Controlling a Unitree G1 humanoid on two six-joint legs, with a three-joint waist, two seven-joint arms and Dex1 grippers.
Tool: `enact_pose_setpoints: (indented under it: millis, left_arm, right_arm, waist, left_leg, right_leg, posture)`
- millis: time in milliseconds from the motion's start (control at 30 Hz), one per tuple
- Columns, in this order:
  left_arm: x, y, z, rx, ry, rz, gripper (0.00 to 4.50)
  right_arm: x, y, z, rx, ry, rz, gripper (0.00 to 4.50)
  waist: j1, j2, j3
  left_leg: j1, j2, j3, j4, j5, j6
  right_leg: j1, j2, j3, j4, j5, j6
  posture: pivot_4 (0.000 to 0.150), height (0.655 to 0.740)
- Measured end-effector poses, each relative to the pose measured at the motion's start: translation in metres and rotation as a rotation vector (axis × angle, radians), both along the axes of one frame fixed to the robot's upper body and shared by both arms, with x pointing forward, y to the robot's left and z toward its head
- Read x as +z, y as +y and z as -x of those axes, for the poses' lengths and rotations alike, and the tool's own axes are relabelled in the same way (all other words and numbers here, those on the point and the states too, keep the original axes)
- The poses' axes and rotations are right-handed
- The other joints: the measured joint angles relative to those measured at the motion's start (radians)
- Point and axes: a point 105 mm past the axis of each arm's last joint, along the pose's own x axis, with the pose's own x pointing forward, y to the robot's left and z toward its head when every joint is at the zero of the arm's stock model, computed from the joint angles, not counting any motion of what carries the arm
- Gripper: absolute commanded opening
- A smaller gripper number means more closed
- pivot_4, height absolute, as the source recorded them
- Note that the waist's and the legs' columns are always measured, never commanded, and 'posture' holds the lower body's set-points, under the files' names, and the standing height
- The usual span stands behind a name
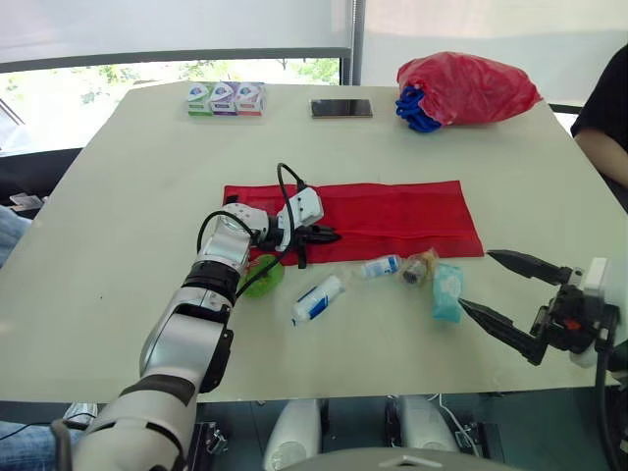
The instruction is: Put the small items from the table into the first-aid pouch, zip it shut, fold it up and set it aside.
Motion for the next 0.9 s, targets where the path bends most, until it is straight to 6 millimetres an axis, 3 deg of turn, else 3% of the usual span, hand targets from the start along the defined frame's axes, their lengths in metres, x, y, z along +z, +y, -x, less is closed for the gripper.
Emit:
enact_pose_setpoints:
  millis: [167,367,667,833,900]
  left_arm:
    - [0.001,0.004,0.0,-0.025,0.003,-0.011,0.05]
    - [0.002,0.003,-0.005,-0.026,-0.004,-0.03,0.05]
    - [0.001,0.005,-0.008,-0.016,-0.018,-0.028,0.05]
    - [0.001,0.006,-0.008,-0.016,-0.02,-0.029,0.05]
    - [0.002,0.006,-0.008,-0.016,-0.021,-0.029,0.0]
  right_arm:
    - [0.0,0.037,-0.023,0.237,-0.009,0.135,4.5]
    - [-0.009,0.096,-0.051,0.488,-0.042,0.293,4.5]
    - [-0.059,0.164,-0.077,0.682,-0.004,0.56,4.5]
    - [-0.076,0.177,-0.087,0.696,0.002,0.666,4.5]
    - [-0.081,0.179,-0.088,0.701,0.009,0.684,3.99]
  waist:
    - [-0.007,0.0,0.0]
    - [-0.008,-0.001,0.0]
    - [-0.011,-0.001,0.0]
    - [-0.011,0.0,0.0]
    - [-0.011,0.0,0.0]
  left_leg:
    - [-0.001,0.0,-0.002,0.0,0.0,0.0]
    - [-0.002,0.0,-0.003,0.001,0.0,0.0]
    - [-0.003,-0.001,-0.003,0.002,0.003,-0.005]
    - [-0.003,-0.001,-0.003,0.002,0.003,-0.005]
    - [-0.003,-0.001,-0.003,0.002,0.003,-0.006]
  right_leg:
    - [0.0,0.001,-0.002,0.0,0.0,0.0]
    - [-0.001,0.0,-0.002,0.0,0.0,0.0]
    - [-0.002,0.0,-0.003,0.002,0.0,0.0]
    - [-0.002,0.0,-0.003,0.002,0.0,0.0]
    - [-0.002,0.0,-0.003,0.002,0.0,0.0]
  posture:
    - [0.15,0.74]
    - [0.15,0.74]
    - [0.15,0.74]
    - [0.15,0.74]
    - [0.15,0.74]
